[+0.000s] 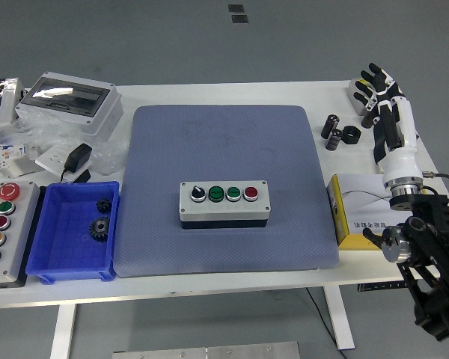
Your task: Pick up the button,place it on the desk,press the button,press the button
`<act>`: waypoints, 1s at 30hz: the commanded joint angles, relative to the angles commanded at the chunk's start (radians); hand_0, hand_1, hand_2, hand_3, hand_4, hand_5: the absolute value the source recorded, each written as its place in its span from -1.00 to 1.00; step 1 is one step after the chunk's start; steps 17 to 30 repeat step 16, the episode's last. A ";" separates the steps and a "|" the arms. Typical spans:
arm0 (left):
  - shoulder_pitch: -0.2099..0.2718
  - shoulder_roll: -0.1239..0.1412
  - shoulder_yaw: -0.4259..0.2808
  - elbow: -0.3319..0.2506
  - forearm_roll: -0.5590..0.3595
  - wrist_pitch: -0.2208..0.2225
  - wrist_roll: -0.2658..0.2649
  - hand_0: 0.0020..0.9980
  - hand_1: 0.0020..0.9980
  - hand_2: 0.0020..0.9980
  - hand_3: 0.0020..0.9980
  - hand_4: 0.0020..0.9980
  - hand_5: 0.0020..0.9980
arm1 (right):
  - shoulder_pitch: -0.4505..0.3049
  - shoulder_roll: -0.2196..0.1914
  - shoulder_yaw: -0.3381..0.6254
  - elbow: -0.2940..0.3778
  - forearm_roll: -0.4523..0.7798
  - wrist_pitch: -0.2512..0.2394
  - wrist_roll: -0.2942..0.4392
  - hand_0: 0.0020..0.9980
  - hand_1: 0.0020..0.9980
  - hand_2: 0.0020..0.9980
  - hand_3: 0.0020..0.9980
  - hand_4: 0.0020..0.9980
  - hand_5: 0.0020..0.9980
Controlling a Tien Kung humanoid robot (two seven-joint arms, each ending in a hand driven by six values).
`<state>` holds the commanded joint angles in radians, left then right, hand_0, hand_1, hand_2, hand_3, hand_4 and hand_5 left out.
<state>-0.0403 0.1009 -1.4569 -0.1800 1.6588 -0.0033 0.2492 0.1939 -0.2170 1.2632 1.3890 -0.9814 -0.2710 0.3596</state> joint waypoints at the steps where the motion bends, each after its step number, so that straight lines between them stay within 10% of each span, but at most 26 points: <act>1: 0.001 0.000 -0.002 0.000 0.001 0.000 0.000 0.21 0.20 0.05 0.21 0.25 -0.64 | -0.002 0.000 0.000 0.000 0.003 0.006 -0.001 0.67 0.66 0.74 0.76 0.84 0.91; 30: 0.002 0.000 -0.012 0.000 -0.004 0.006 -0.007 0.21 0.20 0.05 0.21 0.25 -0.64 | -0.034 -0.005 0.030 0.024 0.007 0.020 -0.002 0.68 0.64 0.71 0.74 0.89 1.00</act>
